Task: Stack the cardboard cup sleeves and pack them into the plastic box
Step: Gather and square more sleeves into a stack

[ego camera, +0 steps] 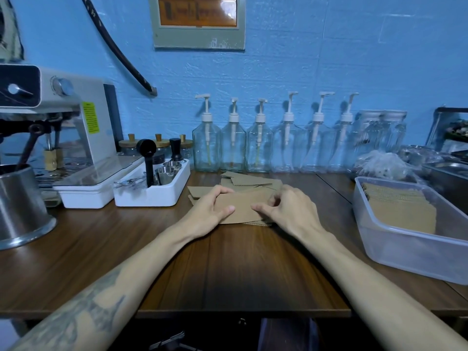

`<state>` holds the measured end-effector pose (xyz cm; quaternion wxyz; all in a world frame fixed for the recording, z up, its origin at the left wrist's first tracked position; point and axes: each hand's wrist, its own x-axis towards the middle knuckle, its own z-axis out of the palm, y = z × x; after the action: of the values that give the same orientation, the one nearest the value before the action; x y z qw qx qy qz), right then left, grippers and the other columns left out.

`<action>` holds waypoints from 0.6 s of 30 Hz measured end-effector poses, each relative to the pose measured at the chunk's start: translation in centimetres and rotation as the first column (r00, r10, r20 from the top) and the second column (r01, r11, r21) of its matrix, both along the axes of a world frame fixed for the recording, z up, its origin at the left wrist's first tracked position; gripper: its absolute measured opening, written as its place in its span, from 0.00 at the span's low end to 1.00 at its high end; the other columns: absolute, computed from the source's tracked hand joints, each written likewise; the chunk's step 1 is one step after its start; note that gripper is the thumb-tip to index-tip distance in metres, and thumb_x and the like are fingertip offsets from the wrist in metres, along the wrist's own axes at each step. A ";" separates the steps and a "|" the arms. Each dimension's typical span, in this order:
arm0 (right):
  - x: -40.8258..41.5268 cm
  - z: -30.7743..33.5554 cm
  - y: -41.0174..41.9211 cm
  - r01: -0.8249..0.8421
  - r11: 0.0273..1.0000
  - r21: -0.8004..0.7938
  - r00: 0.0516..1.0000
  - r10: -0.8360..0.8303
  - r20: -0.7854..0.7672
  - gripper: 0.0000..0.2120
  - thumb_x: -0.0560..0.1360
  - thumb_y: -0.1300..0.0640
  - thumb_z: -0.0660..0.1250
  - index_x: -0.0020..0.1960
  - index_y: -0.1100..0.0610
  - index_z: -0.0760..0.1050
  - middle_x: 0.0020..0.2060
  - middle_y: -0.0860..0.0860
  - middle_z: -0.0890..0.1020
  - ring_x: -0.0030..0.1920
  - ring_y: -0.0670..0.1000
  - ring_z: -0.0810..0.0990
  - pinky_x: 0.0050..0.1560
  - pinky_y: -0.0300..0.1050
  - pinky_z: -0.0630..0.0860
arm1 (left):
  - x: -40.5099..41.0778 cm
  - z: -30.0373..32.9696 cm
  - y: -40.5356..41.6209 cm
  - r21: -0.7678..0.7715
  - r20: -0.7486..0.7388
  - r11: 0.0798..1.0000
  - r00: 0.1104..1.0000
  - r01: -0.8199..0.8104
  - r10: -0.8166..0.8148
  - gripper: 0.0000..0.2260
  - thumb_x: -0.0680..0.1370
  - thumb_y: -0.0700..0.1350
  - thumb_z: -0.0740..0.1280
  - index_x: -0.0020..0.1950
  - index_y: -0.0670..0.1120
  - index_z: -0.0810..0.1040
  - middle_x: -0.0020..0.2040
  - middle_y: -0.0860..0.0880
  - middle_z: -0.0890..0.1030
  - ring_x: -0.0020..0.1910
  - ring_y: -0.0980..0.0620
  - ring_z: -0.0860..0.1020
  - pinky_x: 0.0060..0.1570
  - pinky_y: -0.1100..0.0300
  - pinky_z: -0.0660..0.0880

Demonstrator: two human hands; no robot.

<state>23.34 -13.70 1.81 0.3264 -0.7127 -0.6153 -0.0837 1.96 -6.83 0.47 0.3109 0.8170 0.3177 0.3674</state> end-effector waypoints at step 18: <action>0.2 3.6 1.4 -0.478 0.866 -0.148 0.862 0.430 -0.269 0.11 0.74 0.57 0.74 0.55 0.48 0.80 0.49 0.48 0.83 0.45 0.42 0.80 0.49 0.38 0.75 | 0.1 0.0 0.2 0.009 0.077 0.998 0.995 -0.059 0.058 0.09 0.78 0.47 0.70 0.57 0.54 0.74 0.45 0.54 0.80 0.38 0.58 0.75 0.41 0.66 0.71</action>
<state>23.54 -12.29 5.42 0.3282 -0.5817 -0.7303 0.1433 2.03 -6.60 0.51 0.3075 0.7943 0.3271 0.4093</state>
